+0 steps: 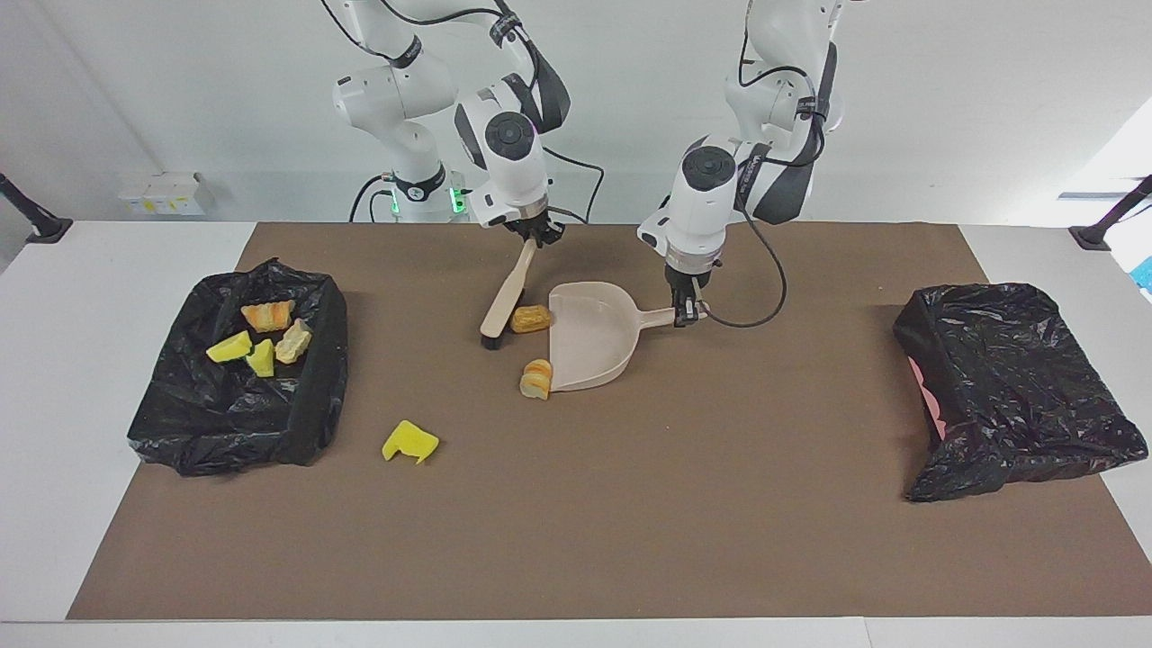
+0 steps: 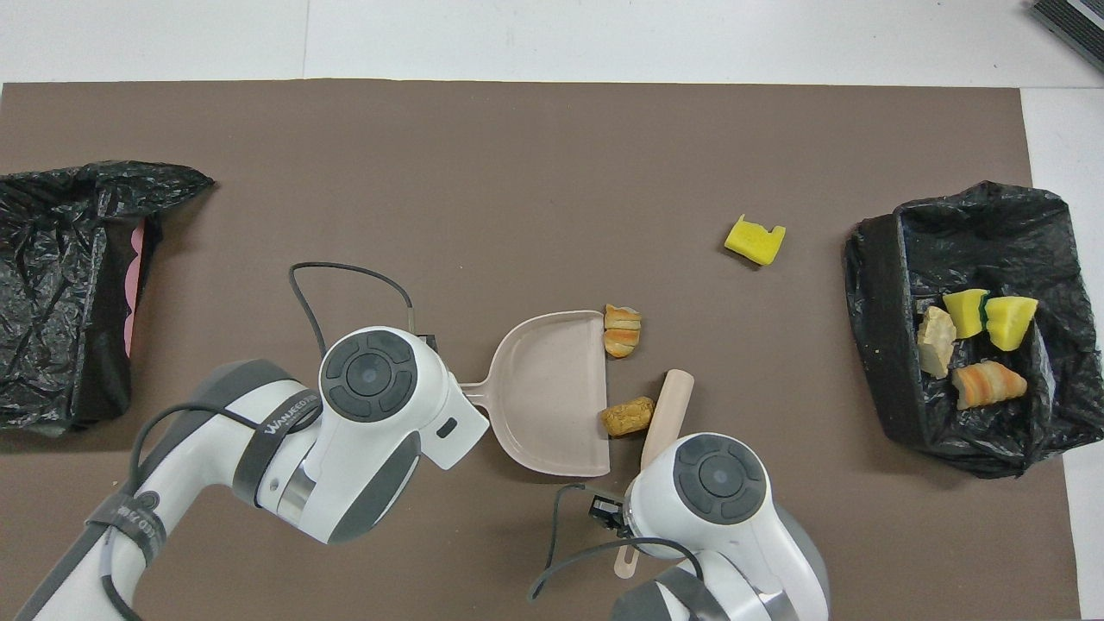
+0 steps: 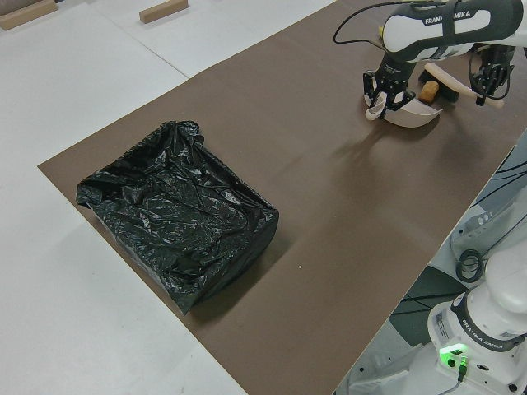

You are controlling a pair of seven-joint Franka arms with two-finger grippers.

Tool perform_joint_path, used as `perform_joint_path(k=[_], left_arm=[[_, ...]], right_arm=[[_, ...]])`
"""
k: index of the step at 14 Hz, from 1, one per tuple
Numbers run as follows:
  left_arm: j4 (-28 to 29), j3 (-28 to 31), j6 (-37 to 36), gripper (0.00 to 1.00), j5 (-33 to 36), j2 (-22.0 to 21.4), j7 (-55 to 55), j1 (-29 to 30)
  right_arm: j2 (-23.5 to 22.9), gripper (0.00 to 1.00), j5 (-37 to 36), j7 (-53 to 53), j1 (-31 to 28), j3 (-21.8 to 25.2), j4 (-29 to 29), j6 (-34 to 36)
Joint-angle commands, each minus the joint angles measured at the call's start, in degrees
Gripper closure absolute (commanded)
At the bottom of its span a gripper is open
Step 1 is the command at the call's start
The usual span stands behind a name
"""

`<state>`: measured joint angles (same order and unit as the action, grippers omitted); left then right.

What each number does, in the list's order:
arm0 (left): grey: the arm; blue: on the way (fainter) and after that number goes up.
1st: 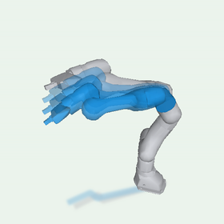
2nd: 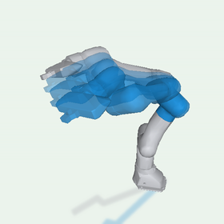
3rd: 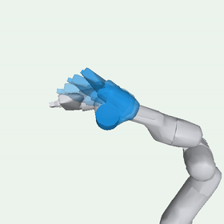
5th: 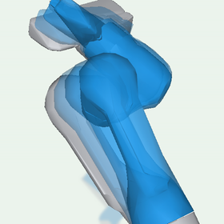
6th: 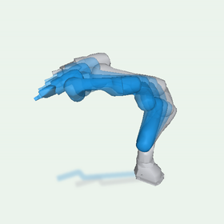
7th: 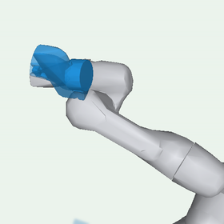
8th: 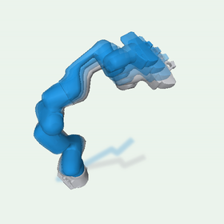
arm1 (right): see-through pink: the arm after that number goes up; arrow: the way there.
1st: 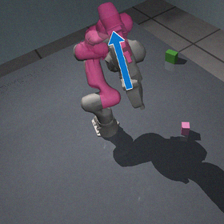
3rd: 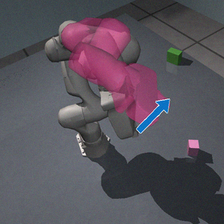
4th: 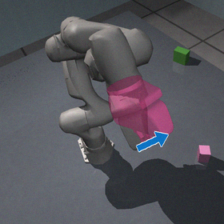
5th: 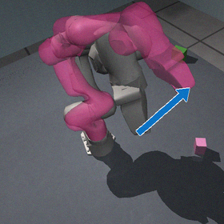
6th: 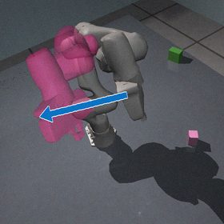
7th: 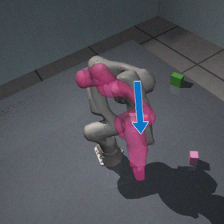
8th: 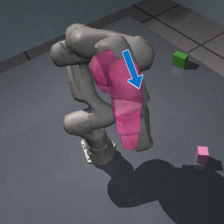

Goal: Sweep and dump trash in bin
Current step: 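Sweep the chunks into the dustpan held by the left gripper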

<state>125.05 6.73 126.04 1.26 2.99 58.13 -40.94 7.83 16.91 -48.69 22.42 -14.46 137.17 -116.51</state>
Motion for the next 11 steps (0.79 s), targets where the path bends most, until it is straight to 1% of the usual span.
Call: perform_joint_path(k=[1,2,4,6,8,9,11], left_arm=[[2.3,0.7,1.0,1.0,-0.6,-2.0,0.6,-0.7],[2.0,0.7,1.2,1.0,-0.6,-1.8,0.5,-0.4],[1.8,0.8,1.4,1.0,-1.4,-1.4,0.6,1.2],[1.8,0.8,1.5,1.0,-3.5,-1.2,0.9,3.3],[1.7,0.8,1.3,1.0,-4.4,-1.2,0.1,3.7],[1.7,0.8,1.2,1.0,-4.6,-1.2,-1.4,3.7],[1.6,0.8,1.2,1.0,-4.6,-1.1,-4.9,3.7]], right_arm=[[-4.2,1.0,1.9,4.5,-0.2,-0.4,-6.5,-0.2],[-4.8,1.0,2.8,8.1,1.1,-0.7,-8.1,0.0],[-5.4,1.0,3.0,17.4,1.6,-0.7,-9.5,0.8],[-5.8,1.0,2.1,22.2,0.7,-0.5,-12.9,4.3],[-5.8,1.0,1.5,25.2,-2.4,-0.2,-16.6,8.7],[-6.2,1.0,0.1,27.0,-4.0,-0.3,-18.2,9.9],[-8.9,1.0,-6.5,28.6,-6.4,-0.3,-21.4,10.4]])
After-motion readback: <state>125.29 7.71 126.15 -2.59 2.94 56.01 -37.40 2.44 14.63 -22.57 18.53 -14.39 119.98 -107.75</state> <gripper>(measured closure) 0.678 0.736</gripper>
